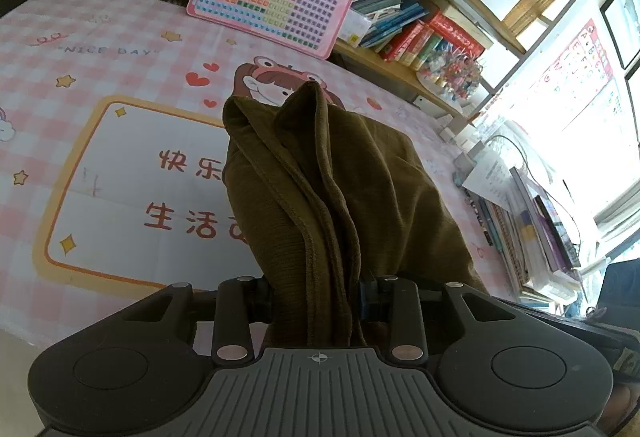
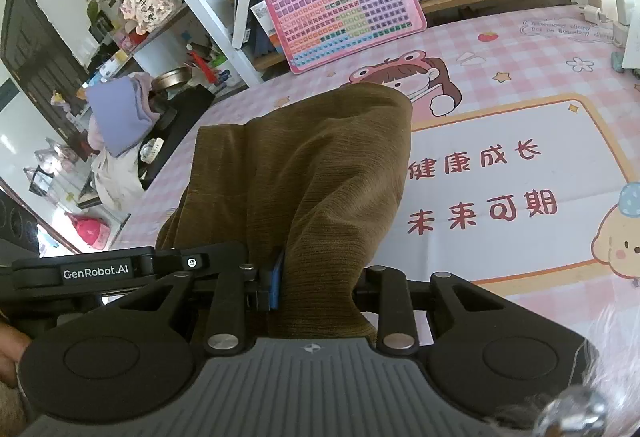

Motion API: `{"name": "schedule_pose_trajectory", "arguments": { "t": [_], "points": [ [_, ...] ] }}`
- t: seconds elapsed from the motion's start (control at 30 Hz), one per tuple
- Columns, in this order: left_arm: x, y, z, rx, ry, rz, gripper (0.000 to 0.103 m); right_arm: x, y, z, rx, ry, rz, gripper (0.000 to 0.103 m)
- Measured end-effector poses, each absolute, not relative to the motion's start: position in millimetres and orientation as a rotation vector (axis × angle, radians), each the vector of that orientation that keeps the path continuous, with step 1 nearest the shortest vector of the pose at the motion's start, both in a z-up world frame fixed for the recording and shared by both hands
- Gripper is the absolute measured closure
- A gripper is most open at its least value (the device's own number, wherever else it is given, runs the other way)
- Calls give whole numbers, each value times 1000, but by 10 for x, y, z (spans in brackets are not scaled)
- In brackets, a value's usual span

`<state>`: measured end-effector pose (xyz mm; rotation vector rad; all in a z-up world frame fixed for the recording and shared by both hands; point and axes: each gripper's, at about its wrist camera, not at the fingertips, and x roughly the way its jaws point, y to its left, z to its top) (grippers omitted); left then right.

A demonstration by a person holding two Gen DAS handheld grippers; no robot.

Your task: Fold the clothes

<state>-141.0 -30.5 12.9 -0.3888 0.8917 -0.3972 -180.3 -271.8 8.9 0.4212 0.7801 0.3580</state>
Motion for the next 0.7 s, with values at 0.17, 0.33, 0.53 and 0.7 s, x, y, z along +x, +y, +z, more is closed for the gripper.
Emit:
{"name": "schedule_pose_trajectory", "arguments": {
  "t": [0.17, 0.33, 0.53, 0.7],
  "points": [
    [-1453, -331, 147, -387, 888, -384, 71, -1817, -2723, 78, 424, 781, 370, 76],
    [-1456, -321, 138, -387, 886, -378, 71, -1791, -2727, 65, 425, 784, 376, 76],
    [-1451, -262, 130, -396, 884, -364, 71, -1765, -2679, 60, 414, 789, 389, 76],
    [-1462, -190, 116, -403, 890, -346, 71, -1735, -2593, 43, 412, 801, 402, 76]
  ]
}}
